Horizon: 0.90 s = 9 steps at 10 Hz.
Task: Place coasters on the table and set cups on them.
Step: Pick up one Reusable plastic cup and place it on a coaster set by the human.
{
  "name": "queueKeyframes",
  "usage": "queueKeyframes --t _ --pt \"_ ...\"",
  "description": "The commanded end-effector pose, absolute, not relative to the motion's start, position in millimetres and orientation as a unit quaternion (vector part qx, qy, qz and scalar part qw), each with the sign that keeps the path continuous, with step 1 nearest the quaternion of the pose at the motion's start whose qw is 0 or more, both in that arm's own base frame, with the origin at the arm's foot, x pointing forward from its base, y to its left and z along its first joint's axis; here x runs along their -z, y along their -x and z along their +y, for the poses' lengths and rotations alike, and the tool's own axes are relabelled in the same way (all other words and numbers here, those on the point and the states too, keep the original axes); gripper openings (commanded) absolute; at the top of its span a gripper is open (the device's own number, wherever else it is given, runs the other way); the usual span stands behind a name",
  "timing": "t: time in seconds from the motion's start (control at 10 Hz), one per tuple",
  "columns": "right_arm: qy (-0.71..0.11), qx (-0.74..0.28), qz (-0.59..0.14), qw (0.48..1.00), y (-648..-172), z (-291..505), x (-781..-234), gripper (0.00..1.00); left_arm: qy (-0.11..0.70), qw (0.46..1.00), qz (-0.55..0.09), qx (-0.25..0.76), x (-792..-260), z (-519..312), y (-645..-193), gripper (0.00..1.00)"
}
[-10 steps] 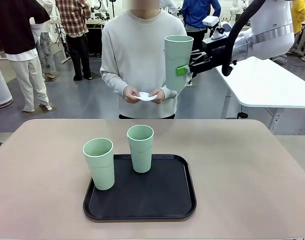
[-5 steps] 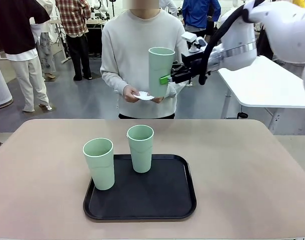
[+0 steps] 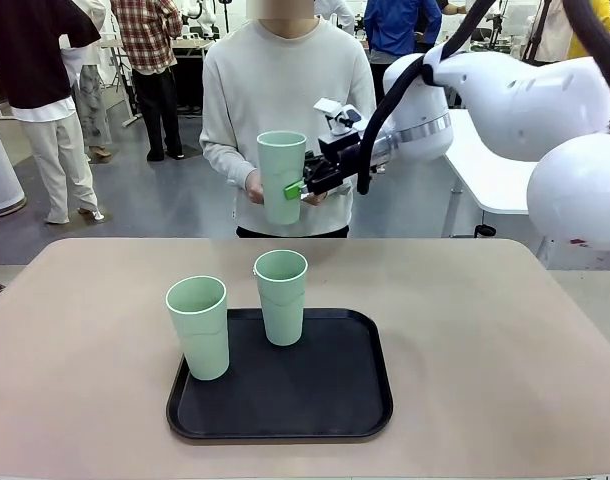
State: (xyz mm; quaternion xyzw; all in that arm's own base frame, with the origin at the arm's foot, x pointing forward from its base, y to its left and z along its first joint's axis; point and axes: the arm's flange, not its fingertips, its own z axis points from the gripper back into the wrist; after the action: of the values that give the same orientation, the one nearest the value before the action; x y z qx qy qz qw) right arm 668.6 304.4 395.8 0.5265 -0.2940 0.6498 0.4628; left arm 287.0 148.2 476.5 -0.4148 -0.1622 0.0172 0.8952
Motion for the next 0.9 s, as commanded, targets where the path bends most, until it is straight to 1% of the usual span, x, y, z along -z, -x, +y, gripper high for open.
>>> queueKeyframes --t 0.0,0.2,0.4,0.5,0.6,0.8 --pt "-0.532 -0.655 -0.27 0.464 -679.1 306.3 -396.0 0.83 0.42 0.892 -0.168 -0.019 -476.3 147.4 -288.5 1.0" --pt "-0.533 -0.654 -0.27 0.464 -678.0 310.6 -381.1 0.83 0.42 0.892 -0.168 -0.019 -476.3 147.4 -288.5 1.0" --pt "-0.524 -0.644 -0.292 0.475 -675.3 313.8 -369.6 0.83 0.42 0.892 -0.168 -0.019 -476.3 147.4 -288.5 1.0" --pt "-0.507 -0.642 -0.309 0.486 -670.0 314.9 -367.6 0.83 0.42 0.892 -0.168 -0.019 -476.3 147.4 -288.5 1.0" --pt "-0.53 -0.648 -0.281 0.469 -670.9 311.3 -368.3 0.83 0.42 0.892 -0.168 -0.019 -476.3 147.4 -288.5 1.0" --pt "-0.53 -0.648 -0.281 0.469 -670.9 311.3 -368.3 0.83 0.42 0.892 -0.168 -0.019 -476.3 147.4 -288.5 1.0"
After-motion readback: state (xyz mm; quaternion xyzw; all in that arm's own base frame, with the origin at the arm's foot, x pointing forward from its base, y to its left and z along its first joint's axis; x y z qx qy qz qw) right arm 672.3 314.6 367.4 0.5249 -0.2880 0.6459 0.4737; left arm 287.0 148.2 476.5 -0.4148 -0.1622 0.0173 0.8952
